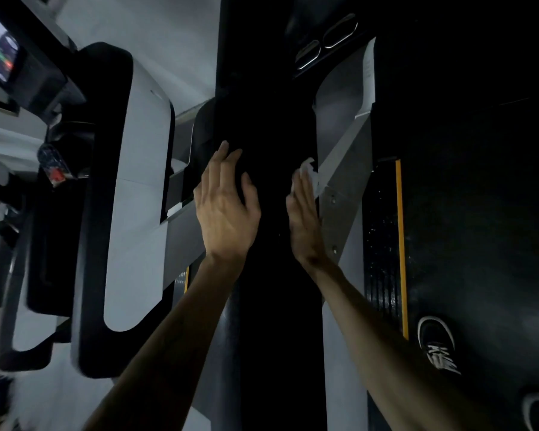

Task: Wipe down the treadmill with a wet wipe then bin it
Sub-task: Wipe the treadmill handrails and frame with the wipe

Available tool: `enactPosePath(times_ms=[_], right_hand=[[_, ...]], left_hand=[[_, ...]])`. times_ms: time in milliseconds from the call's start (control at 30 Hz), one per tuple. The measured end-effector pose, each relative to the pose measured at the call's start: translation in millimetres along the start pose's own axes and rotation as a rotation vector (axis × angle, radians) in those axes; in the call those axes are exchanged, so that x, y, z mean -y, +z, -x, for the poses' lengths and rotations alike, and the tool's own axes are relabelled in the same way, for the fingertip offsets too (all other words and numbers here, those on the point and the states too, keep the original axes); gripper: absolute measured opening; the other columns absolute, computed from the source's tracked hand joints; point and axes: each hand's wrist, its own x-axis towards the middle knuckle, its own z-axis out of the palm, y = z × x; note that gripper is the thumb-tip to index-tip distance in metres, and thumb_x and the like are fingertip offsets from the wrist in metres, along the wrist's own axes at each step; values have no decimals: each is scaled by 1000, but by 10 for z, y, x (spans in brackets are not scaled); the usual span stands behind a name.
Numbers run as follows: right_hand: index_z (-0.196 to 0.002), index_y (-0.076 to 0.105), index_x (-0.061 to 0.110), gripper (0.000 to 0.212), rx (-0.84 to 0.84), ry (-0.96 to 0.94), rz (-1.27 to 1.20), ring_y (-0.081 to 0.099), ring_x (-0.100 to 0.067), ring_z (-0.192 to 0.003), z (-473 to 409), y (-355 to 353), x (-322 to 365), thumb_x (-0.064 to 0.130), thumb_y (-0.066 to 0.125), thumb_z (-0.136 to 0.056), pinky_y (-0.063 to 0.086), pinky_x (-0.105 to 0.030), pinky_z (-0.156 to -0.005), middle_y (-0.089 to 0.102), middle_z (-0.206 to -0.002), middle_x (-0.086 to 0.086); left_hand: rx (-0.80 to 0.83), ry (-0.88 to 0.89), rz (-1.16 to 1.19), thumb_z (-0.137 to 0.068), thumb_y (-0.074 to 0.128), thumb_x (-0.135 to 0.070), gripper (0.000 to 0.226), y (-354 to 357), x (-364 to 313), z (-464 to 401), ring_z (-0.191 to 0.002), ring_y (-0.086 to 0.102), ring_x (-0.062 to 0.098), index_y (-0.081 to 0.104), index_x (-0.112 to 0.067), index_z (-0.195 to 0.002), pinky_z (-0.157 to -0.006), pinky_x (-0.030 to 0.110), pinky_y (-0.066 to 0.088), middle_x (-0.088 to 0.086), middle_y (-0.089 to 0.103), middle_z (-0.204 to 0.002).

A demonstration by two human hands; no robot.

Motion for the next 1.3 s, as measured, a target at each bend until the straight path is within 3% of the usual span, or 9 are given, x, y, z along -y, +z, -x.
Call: enactPosePath(times_ms=[133,267,400,633,767,867,1000,1067,1300], right_hand=[[-163,7,11,64,-22,19,44,-7,-13,-158,-418,-110,-174,40,22,-108,-2,-38,-129,-4,-172,-4],[-164,5,20,65,-57,111,37,-6,-5,-157,-53,-60,-297,45,24,-107,0,-44,-129,-4,-172,4],[-159,11,30,56,-11,70,-17,-1,0,-156,160,-57,-212,42,28,-107,3,-36,-130,-1,-170,11],[-165,0,20,64,-9,101,61,-11,-4,-156,-400,-148,-235,44,24,-110,-5,-38,-129,-11,-172,6],[-165,1,18,72,-7,196,-71,-8,-4,-156,-90,-110,-271,51,27,-107,-3,-28,-127,-9,-172,6],[-163,9,23,59,10,252,-37,-2,-6,-157,-291,-169,-221,47,24,-111,-1,-17,-122,-1,-171,7],[-165,7,23,77,-37,242,-85,3,-3,-156,-945,-258,-152,65,28,-104,4,-36,-130,4,-172,9],[-165,8,26,85,-57,202,-64,3,-1,-156,-1050,-237,-103,73,32,-99,5,-38,-130,6,-172,11],[-161,13,20,56,16,-95,12,0,-13,-159,-268,-135,-269,27,36,-111,4,-37,-130,3,-170,8]], left_hand=[[-5,14,-2,-103,49,-23,40,21,13,-9,-135,51,24,56,-12,-141,-109,45,41,4,50,-153],[12,10,17,-103,48,-26,45,37,61,-40,-140,47,22,52,-15,-147,-110,49,40,4,46,-157],[40,9,23,-105,46,-27,48,50,78,-58,-147,41,21,46,-15,-152,-114,44,35,5,38,-164],[53,-8,12,-105,44,-28,51,47,61,-98,-147,41,22,44,-16,-154,-115,38,31,6,35,-165],[71,-20,4,-104,44,-30,53,46,45,-121,-147,39,19,41,-18,-156,-108,32,28,2,33,-166],[67,-37,-14,-104,43,-32,53,56,45,-133,-147,38,20,43,-18,-155,-107,30,23,1,35,-165],[52,-28,-70,-103,42,-33,53,74,29,-167,-144,39,24,44,-19,-155,-105,34,28,1,36,-164],[55,-21,-80,-103,42,-34,53,80,35,-190,-144,39,24,44,-18,-155,-104,34,28,1,36,-164],[25,-32,-77,-102,41,-35,50,79,29,-240,-134,47,27,52,-16,-148,-99,45,39,2,47,-156]])
